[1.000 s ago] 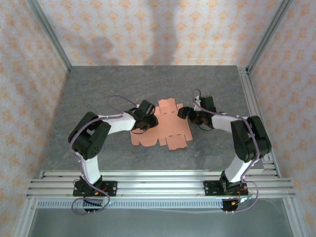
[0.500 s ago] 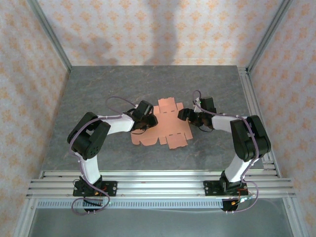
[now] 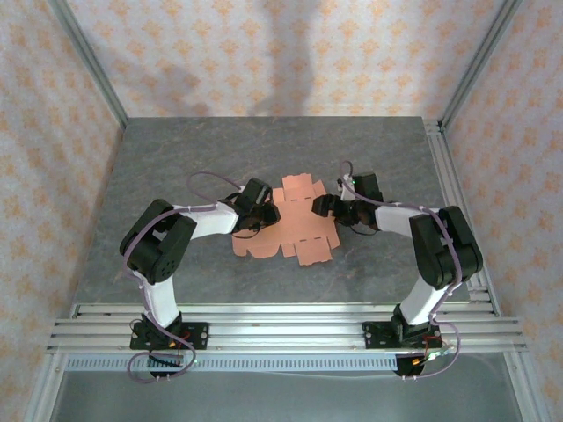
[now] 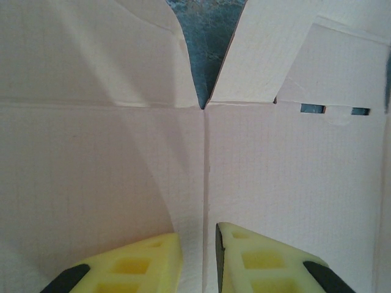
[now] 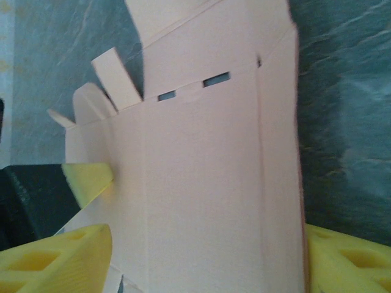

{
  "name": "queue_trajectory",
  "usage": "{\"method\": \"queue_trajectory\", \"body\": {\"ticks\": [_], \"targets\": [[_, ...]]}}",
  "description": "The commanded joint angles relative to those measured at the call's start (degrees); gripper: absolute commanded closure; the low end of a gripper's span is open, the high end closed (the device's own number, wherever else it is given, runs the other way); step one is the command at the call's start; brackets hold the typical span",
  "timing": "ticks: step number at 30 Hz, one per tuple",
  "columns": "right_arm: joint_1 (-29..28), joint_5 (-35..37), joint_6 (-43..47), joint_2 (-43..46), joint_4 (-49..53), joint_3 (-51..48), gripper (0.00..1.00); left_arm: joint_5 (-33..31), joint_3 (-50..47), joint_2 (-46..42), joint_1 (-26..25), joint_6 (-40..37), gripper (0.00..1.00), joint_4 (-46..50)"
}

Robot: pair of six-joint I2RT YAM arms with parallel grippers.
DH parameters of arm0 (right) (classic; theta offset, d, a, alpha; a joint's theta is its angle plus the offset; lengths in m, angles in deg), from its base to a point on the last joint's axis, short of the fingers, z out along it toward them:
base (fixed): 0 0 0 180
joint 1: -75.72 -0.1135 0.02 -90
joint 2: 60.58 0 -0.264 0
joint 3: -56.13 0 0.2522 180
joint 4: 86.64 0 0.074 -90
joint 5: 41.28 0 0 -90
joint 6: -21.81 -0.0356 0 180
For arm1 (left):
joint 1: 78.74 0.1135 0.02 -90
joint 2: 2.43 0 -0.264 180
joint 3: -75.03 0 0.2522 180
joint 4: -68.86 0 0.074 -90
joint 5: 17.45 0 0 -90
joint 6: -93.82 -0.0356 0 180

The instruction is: Fold the paper box

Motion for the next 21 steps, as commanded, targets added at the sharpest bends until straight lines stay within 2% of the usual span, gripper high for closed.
{"method": "queue_trajectory", "body": {"ticks": [1, 7, 12, 15, 21], "targets": [[-1.3, -1.0, 1.3, 2.1, 0.9, 2.0, 0.28, -1.9, -2.4, 2.8, 0.6, 0.2, 0.75, 5.7], [-2.5, 10.9, 6.2, 2.1, 8.7, 3.6, 0.38, -1.8, -2.5, 2.5, 0.6, 0.2, 0.76, 5.6], [-2.6, 17.9, 6.5, 3.1, 9.8, 3.0, 0.48, -1.8, -3.0, 2.5, 0.6, 0.0, 0.76, 5.6], [-2.6, 19.0, 6.6, 3.1, 9.9, 3.0, 0.59, -1.8, -3.1, 2.5, 0.6, 0.1, 0.76, 5.3], [-3.2, 18.0, 6.9, 2.7, 9.9, 3.6, 0.91, -1.5, -2.9, 2.6, 0.6, 0.2, 0.76, 5.2]]}}
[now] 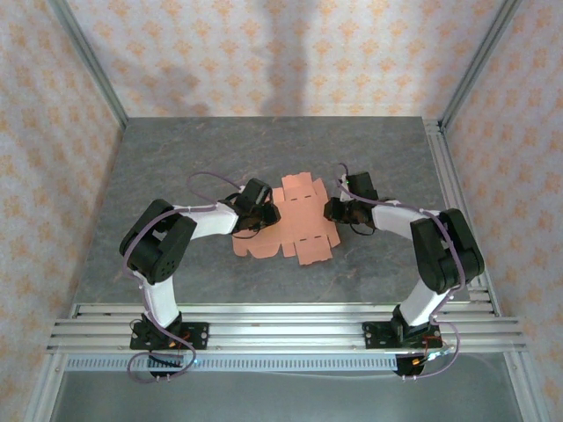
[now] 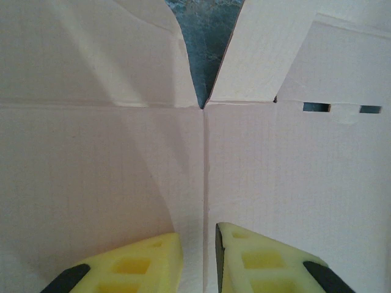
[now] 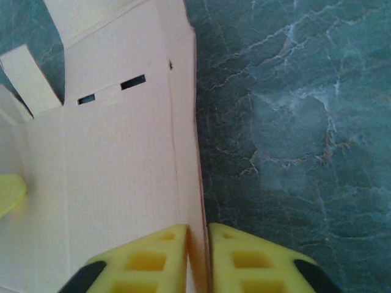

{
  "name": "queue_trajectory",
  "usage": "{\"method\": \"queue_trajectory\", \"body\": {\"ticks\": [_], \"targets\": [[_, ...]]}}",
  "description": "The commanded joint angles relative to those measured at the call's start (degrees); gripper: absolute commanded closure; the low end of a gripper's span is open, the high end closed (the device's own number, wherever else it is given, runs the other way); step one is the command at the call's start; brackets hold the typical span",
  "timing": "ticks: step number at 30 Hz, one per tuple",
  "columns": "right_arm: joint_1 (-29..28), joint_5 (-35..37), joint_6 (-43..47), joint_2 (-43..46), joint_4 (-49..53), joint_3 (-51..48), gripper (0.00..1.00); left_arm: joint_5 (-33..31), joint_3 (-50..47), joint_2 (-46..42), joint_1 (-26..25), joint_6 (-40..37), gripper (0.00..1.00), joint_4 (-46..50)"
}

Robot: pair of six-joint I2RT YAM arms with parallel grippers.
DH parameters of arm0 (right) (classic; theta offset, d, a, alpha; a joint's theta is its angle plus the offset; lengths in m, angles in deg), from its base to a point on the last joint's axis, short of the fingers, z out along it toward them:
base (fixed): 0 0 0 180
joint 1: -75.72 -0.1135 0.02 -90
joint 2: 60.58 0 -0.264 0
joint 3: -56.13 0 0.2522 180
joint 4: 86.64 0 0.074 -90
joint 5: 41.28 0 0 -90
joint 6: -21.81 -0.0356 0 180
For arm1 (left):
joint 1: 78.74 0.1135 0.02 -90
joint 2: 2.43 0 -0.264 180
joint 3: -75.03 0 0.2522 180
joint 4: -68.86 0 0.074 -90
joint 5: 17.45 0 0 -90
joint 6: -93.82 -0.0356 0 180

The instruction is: Fold the paper box

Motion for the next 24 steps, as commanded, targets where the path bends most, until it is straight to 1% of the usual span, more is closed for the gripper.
{"method": "queue_trajectory", "body": {"ticks": [1, 3, 6, 8, 13, 19, 21, 24], "targets": [[-0.8, 1.9, 0.6, 1.3, 0.9, 1.4, 0.95, -1.5, -2.5, 2.5, 0.6, 0.3, 0.76, 5.7], [-1.3, 3.5, 1.3, 1.4, 1.7, 1.7, 1.00, -1.2, -2.7, 2.4, 0.6, 0.3, 0.75, 5.6], [-3.1, 8.5, 3.4, 1.6, 4.5, 3.1, 1.00, -0.5, -2.5, 1.9, 0.5, 0.2, 0.75, 5.3], [-5.0, 13.9, 4.7, 1.5, 6.7, 4.1, 1.00, -0.4, -2.5, 1.6, 0.4, 0.2, 0.74, 5.3], [-10.5, 30.7, 6.2, -0.9, 13.9, 8.4, 1.00, -1.0, -2.3, 0.1, 0.4, 0.5, 0.74, 5.9], [-17.0, 48.3, 4.6, -6.5, 21.1, 13.9, 1.00, -1.3, -1.9, -0.8, 0.4, 0.4, 0.72, 6.7], [-18.8, 52.9, 3.7, -8.3, 22.4, 15.6, 1.00, -1.5, -2.0, -1.1, 0.4, 0.4, 0.72, 6.8], [-20.8, 56.8, 2.7, -11.2, 23.8, 17.7, 1.00, -1.8, -2.3, -1.4, 0.5, 0.5, 0.72, 6.8]]}}
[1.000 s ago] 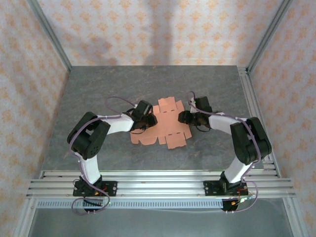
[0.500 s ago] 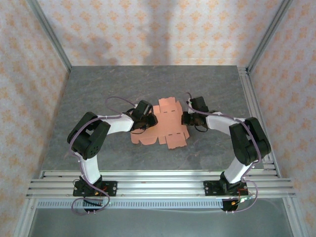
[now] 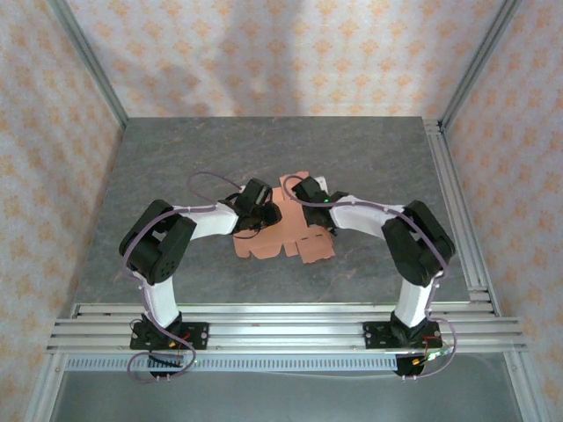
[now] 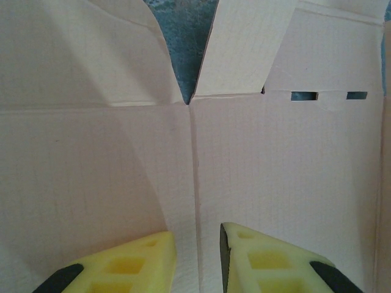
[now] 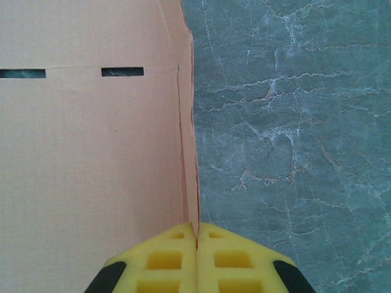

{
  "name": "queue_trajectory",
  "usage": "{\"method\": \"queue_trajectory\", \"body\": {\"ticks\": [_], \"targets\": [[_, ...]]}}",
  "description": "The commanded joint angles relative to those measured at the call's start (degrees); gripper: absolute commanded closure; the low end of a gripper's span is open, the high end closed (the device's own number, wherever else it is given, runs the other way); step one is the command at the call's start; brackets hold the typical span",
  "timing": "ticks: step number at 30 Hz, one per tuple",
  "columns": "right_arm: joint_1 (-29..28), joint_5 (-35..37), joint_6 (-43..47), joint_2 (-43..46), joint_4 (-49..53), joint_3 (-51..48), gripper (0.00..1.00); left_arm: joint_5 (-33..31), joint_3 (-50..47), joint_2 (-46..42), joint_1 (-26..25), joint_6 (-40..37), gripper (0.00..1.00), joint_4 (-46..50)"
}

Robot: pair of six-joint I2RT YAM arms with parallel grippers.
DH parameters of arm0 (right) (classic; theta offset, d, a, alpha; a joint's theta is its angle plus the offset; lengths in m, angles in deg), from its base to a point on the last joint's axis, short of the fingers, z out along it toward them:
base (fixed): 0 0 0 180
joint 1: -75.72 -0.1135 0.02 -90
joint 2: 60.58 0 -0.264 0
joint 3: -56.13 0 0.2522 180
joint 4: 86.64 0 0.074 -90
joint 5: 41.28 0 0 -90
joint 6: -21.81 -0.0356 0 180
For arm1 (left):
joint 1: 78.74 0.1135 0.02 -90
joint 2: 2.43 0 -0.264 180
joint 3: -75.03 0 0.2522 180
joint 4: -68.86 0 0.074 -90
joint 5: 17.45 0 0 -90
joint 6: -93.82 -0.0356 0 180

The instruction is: Fold the paper box

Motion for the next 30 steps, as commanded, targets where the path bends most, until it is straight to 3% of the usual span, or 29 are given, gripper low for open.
{"method": "queue_trajectory", "body": {"ticks": [1, 6, 14, 15, 19, 22, 30], "targets": [[-1.5, 14.1, -1.5, -3.1, 5.7, 2.9, 1.00, -2.3, -2.3, -0.9, 0.5, 0.5, 0.72, 6.8], [-3.3, 14.8, -2.3, -6.9, 7.6, 6.6, 1.00, -2.4, -2.9, -0.8, 0.5, 0.4, 0.72, 6.4], [1.4, -5.6, -1.5, 3.1, -5.2, -1.0, 1.00, -2.5, -3.6, -0.3, 0.5, 0.7, 0.72, 5.4], [2.4, -8.6, -1.6, 4.3, -6.5, -1.8, 0.98, -2.5, -3.7, -0.1, 0.5, 0.7, 0.72, 5.4], [5.9, -18.7, -1.3, 6.9, -9.1, -3.6, 0.65, -2.3, -3.1, 0.2, 0.5, 0.5, 0.72, 5.4], [8.5, -23.6, -2.9, 8.4, -12.1, -6.1, 0.48, -2.3, -2.7, 0.4, 0.5, 0.3, 0.72, 5.7], [15.1, -33.2, -6.9, 8.5, -19.5, -12.4, 0.40, -2.4, -2.5, 0.3, 0.5, 0.0, 0.72, 6.6]]}}
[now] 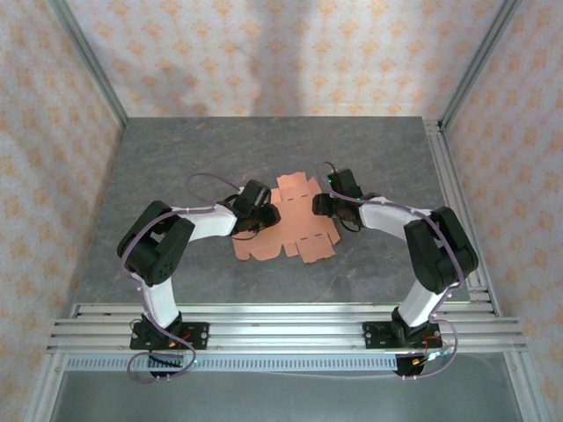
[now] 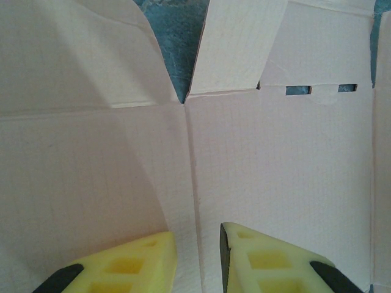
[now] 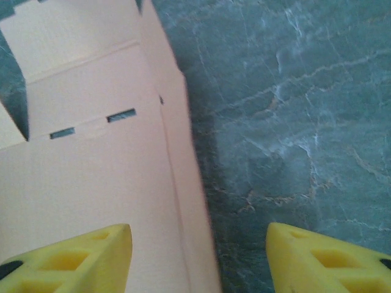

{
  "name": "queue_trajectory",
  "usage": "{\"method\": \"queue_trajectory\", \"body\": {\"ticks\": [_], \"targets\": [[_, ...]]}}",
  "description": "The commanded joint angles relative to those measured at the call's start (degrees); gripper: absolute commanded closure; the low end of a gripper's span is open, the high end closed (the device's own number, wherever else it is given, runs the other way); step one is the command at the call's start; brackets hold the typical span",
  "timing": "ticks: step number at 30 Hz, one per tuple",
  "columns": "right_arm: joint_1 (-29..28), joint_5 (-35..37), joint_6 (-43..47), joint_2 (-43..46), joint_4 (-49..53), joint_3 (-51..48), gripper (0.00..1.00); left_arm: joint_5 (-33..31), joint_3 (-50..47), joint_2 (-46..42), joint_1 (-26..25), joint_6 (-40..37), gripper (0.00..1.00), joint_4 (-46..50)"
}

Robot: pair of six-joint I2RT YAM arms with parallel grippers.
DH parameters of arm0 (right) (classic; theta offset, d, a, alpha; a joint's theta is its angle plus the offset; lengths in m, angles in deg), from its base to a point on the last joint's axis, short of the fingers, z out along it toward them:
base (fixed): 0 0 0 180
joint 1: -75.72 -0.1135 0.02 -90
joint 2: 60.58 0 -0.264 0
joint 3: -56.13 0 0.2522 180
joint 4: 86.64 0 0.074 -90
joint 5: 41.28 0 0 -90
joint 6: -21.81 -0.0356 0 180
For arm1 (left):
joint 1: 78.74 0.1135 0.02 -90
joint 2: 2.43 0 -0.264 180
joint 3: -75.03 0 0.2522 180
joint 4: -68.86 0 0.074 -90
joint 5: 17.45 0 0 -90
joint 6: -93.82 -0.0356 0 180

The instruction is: Fold the paper box

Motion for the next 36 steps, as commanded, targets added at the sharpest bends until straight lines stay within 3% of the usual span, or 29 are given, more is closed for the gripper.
{"method": "queue_trajectory", "body": {"ticks": [1, 10, 21, 26, 30, 33, 36], "targets": [[1.7, -6.3, -1.7, 0.1, -4.3, -1.8, 0.40, -2.2, -1.0, 1.1, 0.5, -0.1, 0.72, 7.1], [2.0, -11.0, -0.3, -1.3, -7.1, -4.4, 0.63, -2.2, 0.0, 0.9, 0.5, -0.3, 0.72, 8.1], [2.0, -11.5, -0.2, -3.6, -12.1, -6.0, 0.77, -2.0, 0.2, 0.8, 0.6, -0.4, 0.72, 8.3], [1.9, -10.2, 0.6, -3.0, -13.2, -6.4, 1.00, -2.2, 0.1, 0.2, 0.6, -0.5, 0.72, 8.6], [1.9, -9.1, 2.2, -1.0, -13.7, -7.4, 1.00, -2.7, 0.3, -1.2, 0.5, -0.7, 0.71, 9.2], [1.4, -7.8, 4.3, 1.4, -15.0, -8.5, 1.00, -3.8, 1.4, -3.6, 0.6, -1.0, 0.63, 10.7], [-0.9, -3.8, 9.5, 4.7, -16.4, -9.7, 1.00, -5.7, 3.8, -6.9, 0.6, -2.4, 0.47, 13.6]]}}
